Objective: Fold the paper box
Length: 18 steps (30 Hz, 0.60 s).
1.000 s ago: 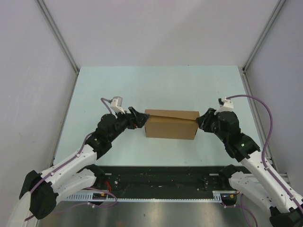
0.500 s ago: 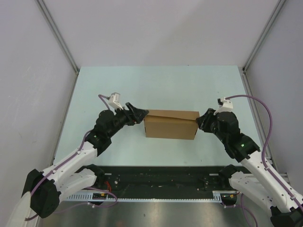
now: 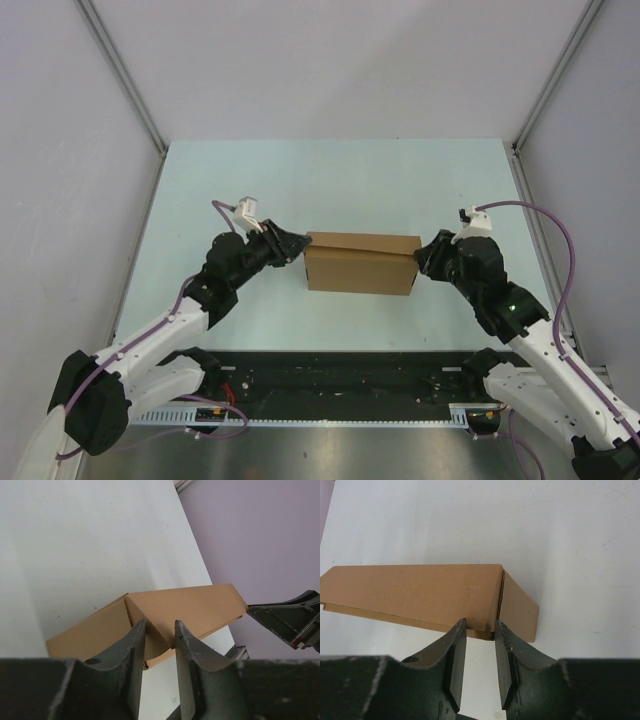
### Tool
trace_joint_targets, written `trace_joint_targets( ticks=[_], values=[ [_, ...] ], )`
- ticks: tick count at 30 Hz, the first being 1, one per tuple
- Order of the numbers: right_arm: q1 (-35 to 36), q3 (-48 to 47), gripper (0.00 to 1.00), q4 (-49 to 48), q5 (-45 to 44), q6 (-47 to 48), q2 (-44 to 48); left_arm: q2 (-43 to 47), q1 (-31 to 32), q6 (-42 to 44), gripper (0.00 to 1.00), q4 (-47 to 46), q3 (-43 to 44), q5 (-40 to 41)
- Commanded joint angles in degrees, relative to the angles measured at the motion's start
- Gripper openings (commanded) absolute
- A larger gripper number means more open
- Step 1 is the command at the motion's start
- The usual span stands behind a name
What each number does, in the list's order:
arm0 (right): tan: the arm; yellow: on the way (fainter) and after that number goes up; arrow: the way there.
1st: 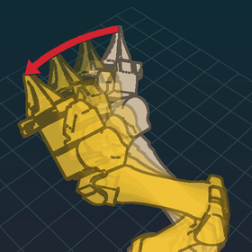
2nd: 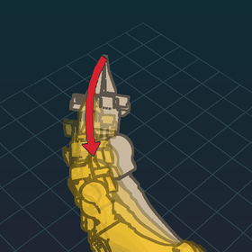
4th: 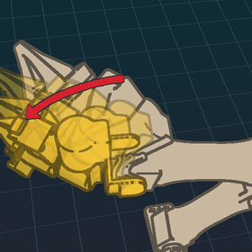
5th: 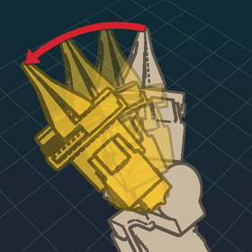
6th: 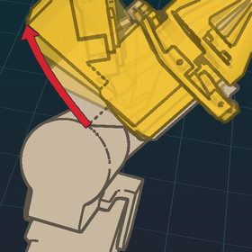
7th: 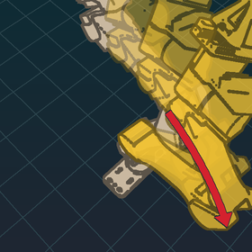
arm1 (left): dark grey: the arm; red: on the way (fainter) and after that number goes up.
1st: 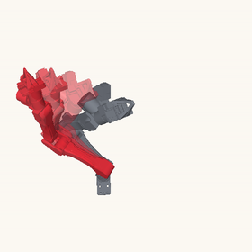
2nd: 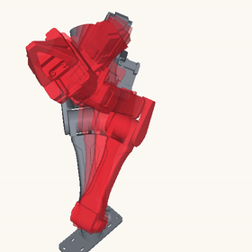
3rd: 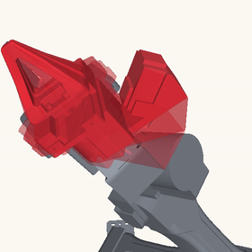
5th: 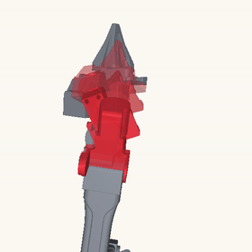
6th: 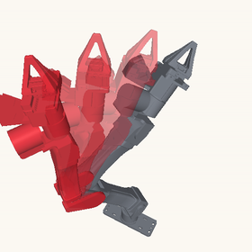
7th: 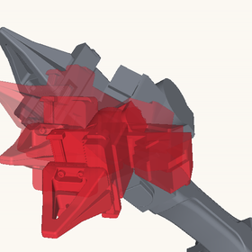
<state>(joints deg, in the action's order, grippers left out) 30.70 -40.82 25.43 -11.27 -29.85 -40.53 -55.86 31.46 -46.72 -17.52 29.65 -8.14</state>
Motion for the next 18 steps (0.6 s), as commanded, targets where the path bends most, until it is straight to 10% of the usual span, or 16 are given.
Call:
trace_joint_targets(
  ticks=[1,18],
  values=[
    [0.2,0.9,0.33,4.5,-2.2,1.7,-0.2,0.2,-0.3,-0.8,0.32,-0.7,-2.0,-0.5],
    [1.1,0.8,0.34,5.2,-3.1,1.7,-0.3,-1.3,-0.3,-1.1,0.24,-1.2,-6.2,0.0]
  ],
)
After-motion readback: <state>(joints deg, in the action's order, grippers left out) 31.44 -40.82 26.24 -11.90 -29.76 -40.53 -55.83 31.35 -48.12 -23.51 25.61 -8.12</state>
